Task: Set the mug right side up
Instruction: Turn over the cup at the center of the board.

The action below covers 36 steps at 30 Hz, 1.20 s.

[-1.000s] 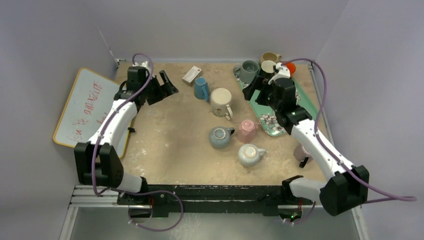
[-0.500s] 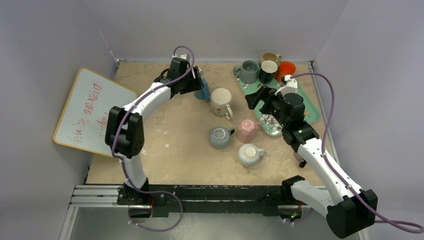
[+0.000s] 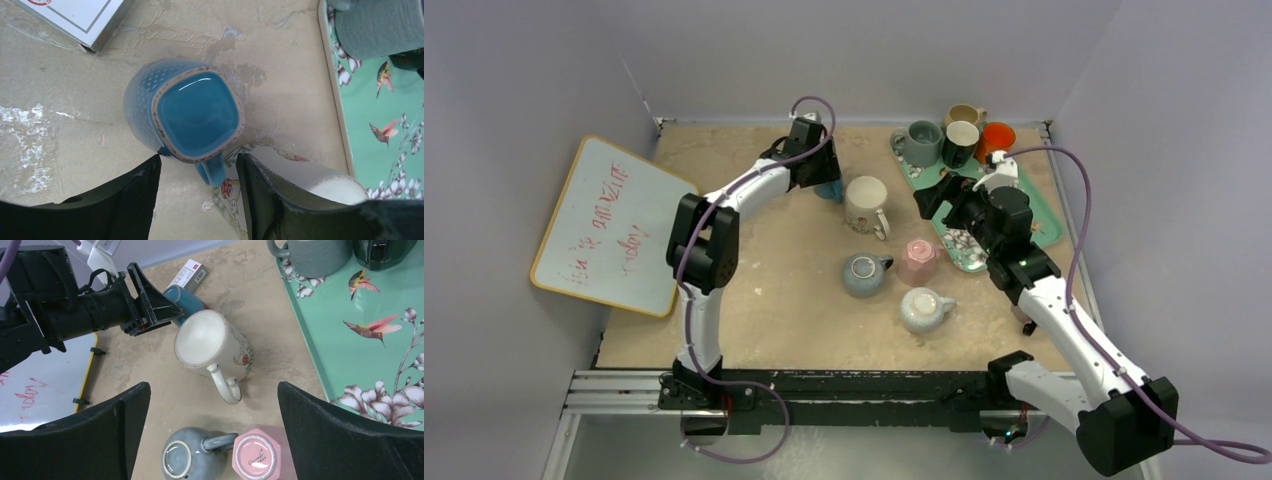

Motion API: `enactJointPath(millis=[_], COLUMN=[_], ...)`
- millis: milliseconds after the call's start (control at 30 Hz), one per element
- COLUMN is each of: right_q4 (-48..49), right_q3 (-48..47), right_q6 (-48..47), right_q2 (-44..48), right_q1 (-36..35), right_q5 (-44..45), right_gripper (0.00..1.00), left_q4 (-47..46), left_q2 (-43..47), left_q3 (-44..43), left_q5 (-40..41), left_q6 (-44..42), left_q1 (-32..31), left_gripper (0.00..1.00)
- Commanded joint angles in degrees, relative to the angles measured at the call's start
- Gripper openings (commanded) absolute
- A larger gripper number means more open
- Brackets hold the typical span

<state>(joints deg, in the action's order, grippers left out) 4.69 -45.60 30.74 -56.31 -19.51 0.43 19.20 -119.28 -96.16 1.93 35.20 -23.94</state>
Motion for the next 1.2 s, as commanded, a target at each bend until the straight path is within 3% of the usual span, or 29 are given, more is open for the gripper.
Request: enactJointPath(millis=[0, 233, 400, 533, 667, 1033, 1167], right_q4=[2.1, 2.4, 1.9, 1.7, 1.6, 0.7, 0.7], right_q3=[-0.4, 0.4, 0.3, 0.4, 0.6, 0.7, 1.0], right_q6=[-0.1, -0.6, -0.8, -0.8, -0.8, 0.8, 2.3], right_q2=[-0.3, 0.6, 0.8, 1.2, 1.7, 0.9, -0.7], right_q1=[-0.1, -0.1, -0.2, -0.1, -0.1, -0.1, 0.0], right_q5=[-0.2, 0.7, 0.5, 0.5, 0.0, -0.3, -5.7], right_gripper=[0.99, 0.99, 0.99, 0.99, 0.99, 0.99, 0.99], left_q4=[-0.7, -0.4, 2.2, 2.0, 2.3, 5.0, 4.6], left_q2=[-1.2, -2.9, -1.7, 1.3, 6.2, 21.2, 26.5], left_q3=[-2.9, -3.3, -1.7, 2.9, 7.9, 21.5, 24.9], left_q5=[2.8, 5.1, 6.1, 6.5, 8.1, 12.2, 10.0], left_q6=[0.2, -1.1, -4.6, -5.6, -5.8, -6.6, -5.5], left_q1=[-0.9, -1.6, -2.4, -2.4, -2.4, -2.4, -2.3], left_gripper=[0.55, 0.49, 0.22, 0.15, 0.0, 0.0, 0.0])
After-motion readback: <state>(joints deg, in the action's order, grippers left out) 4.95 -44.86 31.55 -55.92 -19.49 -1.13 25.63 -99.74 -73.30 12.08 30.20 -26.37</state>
